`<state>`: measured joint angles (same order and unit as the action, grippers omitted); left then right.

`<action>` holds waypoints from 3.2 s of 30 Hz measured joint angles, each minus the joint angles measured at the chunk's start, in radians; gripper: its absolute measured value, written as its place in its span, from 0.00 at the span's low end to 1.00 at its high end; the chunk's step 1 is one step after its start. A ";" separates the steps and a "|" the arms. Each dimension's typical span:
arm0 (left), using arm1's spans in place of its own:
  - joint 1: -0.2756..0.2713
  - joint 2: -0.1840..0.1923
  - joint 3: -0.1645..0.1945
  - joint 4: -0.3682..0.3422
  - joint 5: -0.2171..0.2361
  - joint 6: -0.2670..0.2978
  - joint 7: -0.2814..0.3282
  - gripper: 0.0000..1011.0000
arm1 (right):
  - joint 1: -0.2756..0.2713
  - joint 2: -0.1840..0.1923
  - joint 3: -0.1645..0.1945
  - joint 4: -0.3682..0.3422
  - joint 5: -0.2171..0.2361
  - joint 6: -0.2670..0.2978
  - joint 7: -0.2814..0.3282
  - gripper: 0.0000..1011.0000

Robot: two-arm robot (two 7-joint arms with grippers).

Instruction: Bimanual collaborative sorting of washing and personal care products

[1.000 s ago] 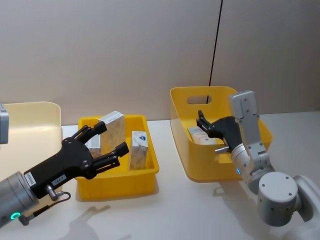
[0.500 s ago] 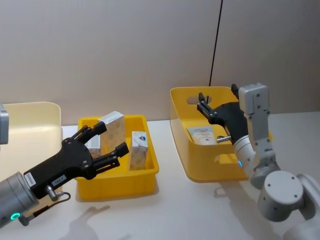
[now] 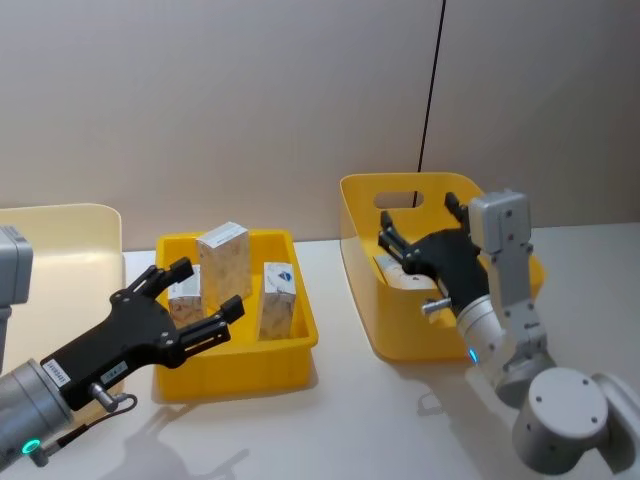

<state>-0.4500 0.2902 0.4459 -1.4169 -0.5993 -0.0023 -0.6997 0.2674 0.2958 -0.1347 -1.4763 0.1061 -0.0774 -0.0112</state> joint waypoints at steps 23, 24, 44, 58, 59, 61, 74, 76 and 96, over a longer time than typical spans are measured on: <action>0.093 0.041 0.004 -0.092 0.174 0.007 0.301 0.99 | -0.218 0.032 -0.070 -0.224 0.140 0.086 0.061 0.99; 0.100 0.043 0.004 -0.098 0.187 0.008 0.322 0.99 | -0.231 0.034 -0.075 -0.239 0.148 0.091 0.065 0.99; 0.180 0.079 0.007 -0.178 0.337 0.014 0.582 0.99 | -0.282 0.042 -0.092 -0.291 0.182 0.112 0.079 0.99; 0.213 0.092 0.009 -0.210 0.398 0.017 0.688 0.99 | -0.282 0.042 -0.091 -0.291 0.182 0.111 0.078 0.99; 0.213 0.092 0.009 -0.210 0.399 0.017 0.688 0.99 | -0.282 0.042 -0.091 -0.291 0.182 0.111 0.078 0.99; 0.213 0.092 0.008 -0.210 0.399 0.017 0.688 0.99 | -0.282 0.042 -0.091 -0.291 0.182 0.111 0.078 0.99; 0.213 0.092 0.008 -0.210 0.399 0.017 0.689 0.99 | -0.276 0.039 -0.090 -0.285 0.180 0.111 0.082 0.99; 0.213 0.092 0.008 -0.210 0.399 0.017 0.689 0.99 | -0.270 0.037 -0.090 -0.280 0.179 0.110 0.084 0.99; 0.213 0.092 0.008 -0.209 0.399 0.016 0.689 0.99 | -0.144 -0.013 -0.115 -0.170 0.158 0.144 0.108 0.99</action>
<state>-0.2371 0.3821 0.4542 -1.6262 -0.2004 0.0138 -0.0109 0.1238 0.2825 -0.2501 -1.6462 0.2638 0.0664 0.0970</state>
